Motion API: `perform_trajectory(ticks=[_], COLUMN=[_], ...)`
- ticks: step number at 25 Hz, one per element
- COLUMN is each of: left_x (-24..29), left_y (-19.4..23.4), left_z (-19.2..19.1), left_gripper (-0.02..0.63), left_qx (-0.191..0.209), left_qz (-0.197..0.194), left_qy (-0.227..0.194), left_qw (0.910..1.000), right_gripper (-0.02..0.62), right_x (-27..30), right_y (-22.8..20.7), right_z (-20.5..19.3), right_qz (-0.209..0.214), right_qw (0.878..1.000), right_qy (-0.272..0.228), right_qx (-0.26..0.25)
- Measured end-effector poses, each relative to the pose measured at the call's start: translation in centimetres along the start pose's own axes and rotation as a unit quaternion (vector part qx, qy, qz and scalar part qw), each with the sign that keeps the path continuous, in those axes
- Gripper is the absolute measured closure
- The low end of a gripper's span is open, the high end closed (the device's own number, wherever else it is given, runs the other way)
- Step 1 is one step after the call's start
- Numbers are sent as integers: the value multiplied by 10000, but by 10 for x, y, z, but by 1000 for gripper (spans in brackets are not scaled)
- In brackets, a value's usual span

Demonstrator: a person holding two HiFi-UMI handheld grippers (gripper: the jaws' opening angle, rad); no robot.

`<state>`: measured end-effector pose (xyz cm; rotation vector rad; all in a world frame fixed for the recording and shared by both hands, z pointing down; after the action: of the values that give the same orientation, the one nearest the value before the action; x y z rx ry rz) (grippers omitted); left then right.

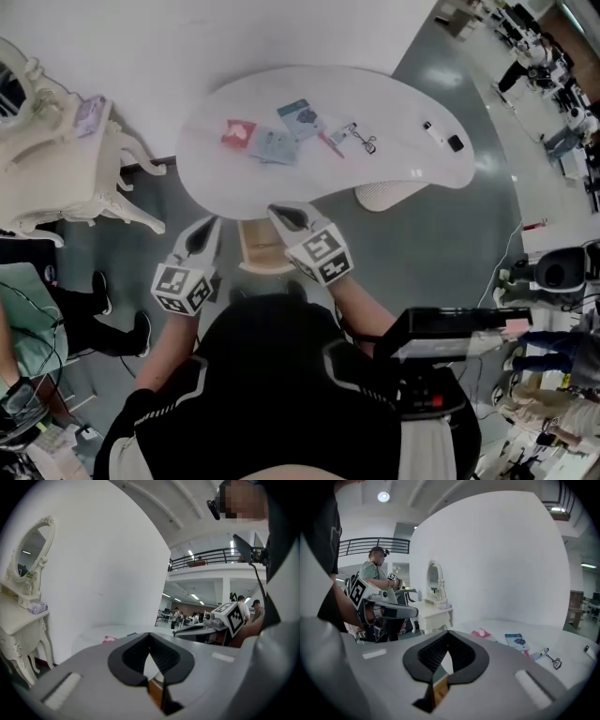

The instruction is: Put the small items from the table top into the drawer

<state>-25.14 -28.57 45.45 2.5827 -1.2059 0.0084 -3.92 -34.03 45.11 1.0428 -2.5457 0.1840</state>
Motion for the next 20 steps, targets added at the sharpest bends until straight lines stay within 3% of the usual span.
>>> perform_trajectory(ticks=[6, 20], left_x=[-2, -4], left_y=[-7, -8], left_z=[29, 34], left_gripper=[606, 606], left_qx=[167, 204], left_qz=[67, 43], left_qy=[-259, -407], left_qw=[9995, 9990], right_gripper=[594, 595], right_x=[-24, -34], right_y=[-2, -1], right_z=[36, 45], right_qz=[-230, -342], right_qw=[9970, 9953], right_qy=[-706, -875], right_qx=[215, 213])
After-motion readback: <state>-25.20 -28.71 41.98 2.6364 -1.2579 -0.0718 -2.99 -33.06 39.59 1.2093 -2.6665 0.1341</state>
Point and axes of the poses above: the fingertips, and each gripper's own axes: x forward along the fingers, y to its left, z out of its top, the point moved 9 cm from there along -x, backward along the fingers, and after that the axes turned 11 degrees about -z, right-handed, at the moved point
